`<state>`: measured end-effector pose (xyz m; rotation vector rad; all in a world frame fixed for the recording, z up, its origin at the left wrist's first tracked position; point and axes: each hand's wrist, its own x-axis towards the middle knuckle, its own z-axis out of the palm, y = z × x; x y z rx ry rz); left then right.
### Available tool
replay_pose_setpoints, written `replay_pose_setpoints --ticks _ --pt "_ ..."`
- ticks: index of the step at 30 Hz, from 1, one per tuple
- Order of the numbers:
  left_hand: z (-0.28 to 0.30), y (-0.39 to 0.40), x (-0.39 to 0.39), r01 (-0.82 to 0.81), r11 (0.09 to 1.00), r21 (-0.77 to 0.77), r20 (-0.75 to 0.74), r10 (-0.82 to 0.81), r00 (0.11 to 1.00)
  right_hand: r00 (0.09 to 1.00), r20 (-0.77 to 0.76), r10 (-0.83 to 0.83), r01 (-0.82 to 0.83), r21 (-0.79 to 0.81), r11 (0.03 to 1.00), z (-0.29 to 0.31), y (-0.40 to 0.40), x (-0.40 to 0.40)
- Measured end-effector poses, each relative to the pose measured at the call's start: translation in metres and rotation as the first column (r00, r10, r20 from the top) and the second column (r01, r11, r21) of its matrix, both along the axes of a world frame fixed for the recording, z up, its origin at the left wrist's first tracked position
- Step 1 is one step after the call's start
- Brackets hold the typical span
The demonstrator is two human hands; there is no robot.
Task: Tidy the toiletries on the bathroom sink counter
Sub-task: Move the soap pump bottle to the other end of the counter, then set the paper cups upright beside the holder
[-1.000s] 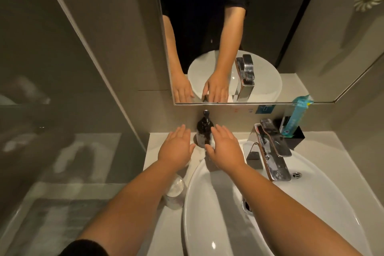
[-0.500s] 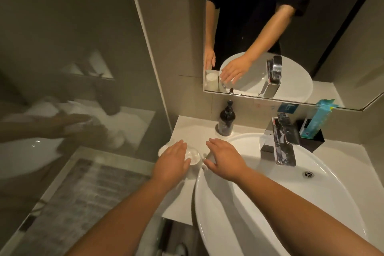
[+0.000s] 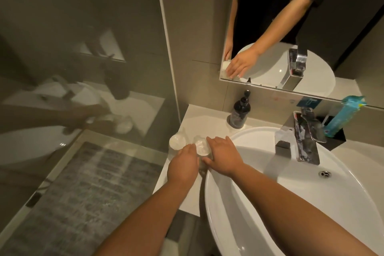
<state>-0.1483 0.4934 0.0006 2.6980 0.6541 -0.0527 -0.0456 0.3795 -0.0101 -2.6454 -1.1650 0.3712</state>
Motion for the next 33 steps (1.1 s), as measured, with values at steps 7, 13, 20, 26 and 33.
replay_pose_setpoints --ticks 7,13,20,26,33 --pt "-0.008 0.002 0.008 0.022 0.991 -0.135 0.045 -0.016 0.999 0.996 -0.053 -0.071 0.077 0.126 0.989 0.001 0.001 -0.001" --pt "0.018 0.005 0.014 0.012 0.991 -0.133 0.214 0.017 0.977 0.992 -0.056 -0.114 0.125 0.275 0.953 0.041 0.001 0.001" --pt "0.067 -0.002 0.016 0.099 0.989 -0.112 0.398 -0.046 0.916 0.972 -0.032 -0.231 0.223 0.421 0.879 0.097 -0.014 -0.015" --pt "0.074 -0.044 0.001 0.28 0.952 -0.12 0.414 -0.209 0.886 0.91 -0.035 -0.413 0.384 0.443 0.81 0.106 -0.065 -0.055" --pt "0.066 -0.13 -0.01 0.508 0.845 -0.164 0.428 -0.403 0.809 0.798 -0.093 -0.595 0.574 0.415 0.706 0.101 -0.158 -0.094"
